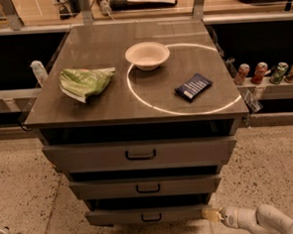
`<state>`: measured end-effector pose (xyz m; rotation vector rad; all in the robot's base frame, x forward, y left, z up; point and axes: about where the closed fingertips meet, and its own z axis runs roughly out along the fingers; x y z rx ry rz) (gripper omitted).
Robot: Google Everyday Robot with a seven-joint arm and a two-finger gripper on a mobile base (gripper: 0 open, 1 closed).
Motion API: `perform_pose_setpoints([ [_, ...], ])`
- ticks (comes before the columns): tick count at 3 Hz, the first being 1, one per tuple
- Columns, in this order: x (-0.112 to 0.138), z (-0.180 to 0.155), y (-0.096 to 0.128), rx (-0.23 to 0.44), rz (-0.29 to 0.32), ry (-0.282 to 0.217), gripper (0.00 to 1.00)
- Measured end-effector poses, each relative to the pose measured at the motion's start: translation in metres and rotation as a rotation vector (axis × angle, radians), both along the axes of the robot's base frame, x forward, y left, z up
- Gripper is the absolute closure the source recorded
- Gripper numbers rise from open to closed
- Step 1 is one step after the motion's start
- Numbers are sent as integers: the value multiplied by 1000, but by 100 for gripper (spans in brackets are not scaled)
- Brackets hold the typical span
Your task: Close bottom drawer
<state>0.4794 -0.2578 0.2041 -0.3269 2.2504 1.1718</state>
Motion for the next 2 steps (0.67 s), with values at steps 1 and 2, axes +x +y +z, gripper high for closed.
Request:
perform_pose_setpoints([
  [1,0,0,1,0,0,1,100],
  [2,6,-9,9,-12,9,1,100],
])
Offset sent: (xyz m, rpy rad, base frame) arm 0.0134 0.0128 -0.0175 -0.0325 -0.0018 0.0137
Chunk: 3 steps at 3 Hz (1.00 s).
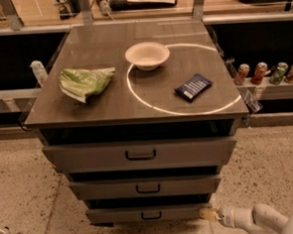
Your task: Close bottom drawer
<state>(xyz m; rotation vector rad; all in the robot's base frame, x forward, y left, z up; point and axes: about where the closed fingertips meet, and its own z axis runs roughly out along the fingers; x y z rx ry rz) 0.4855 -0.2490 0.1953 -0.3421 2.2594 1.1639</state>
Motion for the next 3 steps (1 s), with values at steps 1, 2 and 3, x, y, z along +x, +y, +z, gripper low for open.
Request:
perform_pose_setpoints([
  [1,11,-7,2,-26,-5,-14,100],
  [2,22,-15,2,-47,-14,-21,100],
  [3,27,-17,1,-53,-22,-29,100],
])
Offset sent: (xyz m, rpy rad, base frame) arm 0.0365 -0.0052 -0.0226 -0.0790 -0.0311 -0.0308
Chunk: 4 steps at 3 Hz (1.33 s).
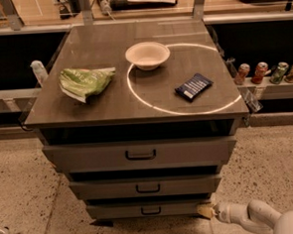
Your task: Close bottom drawer
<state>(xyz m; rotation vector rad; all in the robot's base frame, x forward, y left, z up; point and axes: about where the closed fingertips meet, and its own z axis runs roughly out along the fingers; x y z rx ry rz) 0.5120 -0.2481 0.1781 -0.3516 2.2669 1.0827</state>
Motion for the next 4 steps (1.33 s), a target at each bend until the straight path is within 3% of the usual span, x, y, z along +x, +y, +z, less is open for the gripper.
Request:
perform_pose_setpoints([
  [1,-8,-1,-11,8,-11,40,100],
  [2,-28,9,-48,0,-102,91,100],
  [4,-31,10,-50,3,-106,95,57],
])
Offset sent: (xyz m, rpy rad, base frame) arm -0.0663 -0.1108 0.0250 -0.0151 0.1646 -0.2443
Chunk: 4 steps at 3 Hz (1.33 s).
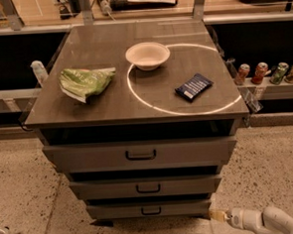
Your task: Close bottom drawer
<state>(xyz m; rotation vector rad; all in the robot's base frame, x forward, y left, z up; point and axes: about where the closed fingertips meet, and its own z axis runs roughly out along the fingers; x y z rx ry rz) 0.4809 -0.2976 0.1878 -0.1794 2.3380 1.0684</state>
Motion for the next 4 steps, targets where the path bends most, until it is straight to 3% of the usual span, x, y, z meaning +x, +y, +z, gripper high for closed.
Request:
perform_pose_setpoints([
  [2,0,0,0,0,0,0,11],
  [3,0,0,0,0,0,0,0],
  [4,0,0,0,0,0,0,0],
])
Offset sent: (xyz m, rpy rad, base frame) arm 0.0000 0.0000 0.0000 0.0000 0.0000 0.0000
